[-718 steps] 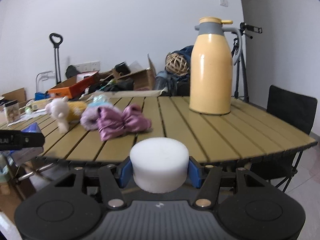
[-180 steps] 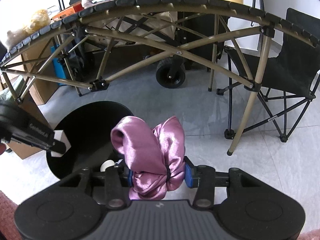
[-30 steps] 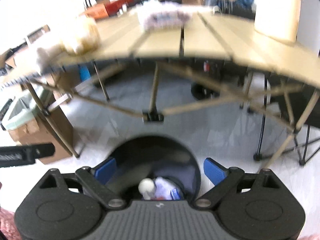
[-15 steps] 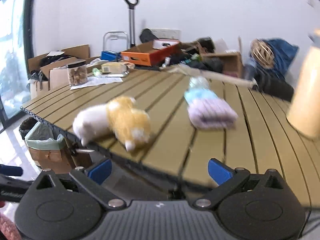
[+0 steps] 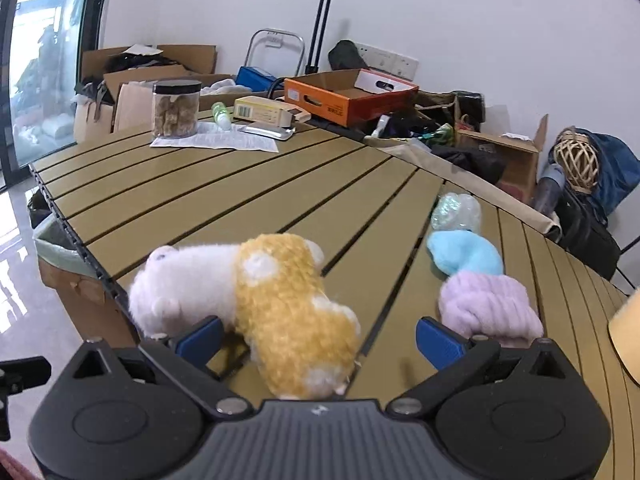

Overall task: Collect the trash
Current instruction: 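Close the right tool on the white and yellow plush lamb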

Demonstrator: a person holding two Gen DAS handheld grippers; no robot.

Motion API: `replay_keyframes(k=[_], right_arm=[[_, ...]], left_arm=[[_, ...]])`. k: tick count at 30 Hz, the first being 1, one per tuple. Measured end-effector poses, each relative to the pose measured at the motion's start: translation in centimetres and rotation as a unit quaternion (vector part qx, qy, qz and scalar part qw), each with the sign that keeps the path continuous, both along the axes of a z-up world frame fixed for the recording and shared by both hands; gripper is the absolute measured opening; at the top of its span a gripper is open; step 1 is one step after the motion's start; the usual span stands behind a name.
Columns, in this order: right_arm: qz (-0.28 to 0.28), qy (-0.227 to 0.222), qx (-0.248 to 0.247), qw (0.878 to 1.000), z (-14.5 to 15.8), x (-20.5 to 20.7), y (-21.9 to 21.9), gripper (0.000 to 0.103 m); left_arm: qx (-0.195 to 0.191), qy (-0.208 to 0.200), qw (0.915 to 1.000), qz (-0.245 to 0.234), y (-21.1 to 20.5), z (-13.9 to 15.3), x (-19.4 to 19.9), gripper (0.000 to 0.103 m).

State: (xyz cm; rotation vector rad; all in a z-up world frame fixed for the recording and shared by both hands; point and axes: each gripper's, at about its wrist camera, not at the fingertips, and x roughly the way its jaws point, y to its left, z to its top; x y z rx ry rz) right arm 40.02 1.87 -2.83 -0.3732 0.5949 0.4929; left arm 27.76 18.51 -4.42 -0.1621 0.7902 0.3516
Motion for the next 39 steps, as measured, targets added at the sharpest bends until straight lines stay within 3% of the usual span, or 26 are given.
replay_keyframes(k=[10,13,19,25,39], right_arm=[[0.012,-0.009,0.005,1.000,-1.1,0.6,1.0,0.097],[0.012,-0.002,0.021,1.000,-1.4,0.7,1.0,0.087],[0.012,0.016,0.042,0.999,-1.8,0.8,1.2,0.055],[0.009,0.021,0.059,0.998,-1.9,1.0,1.0,0.050],[-0.030,-0.008,0.182,0.983,0.1,0.9,-5.7,0.047]], left_arm=[[0.016,-0.022,0.9995,-0.013,1.1,1.6,1.4,0.103],[0.022,-0.028,0.9992,-0.018,1.1,2.0,1.6,0.103],[0.024,-0.035,0.9988,-0.023,1.0,2.6,1.9,0.103],[0.025,-0.035,0.9988,-0.025,0.6,3.0,2.0,0.103],[0.038,-0.048,0.9969,-0.050,-3.9,5.6,3.5,0.103]])
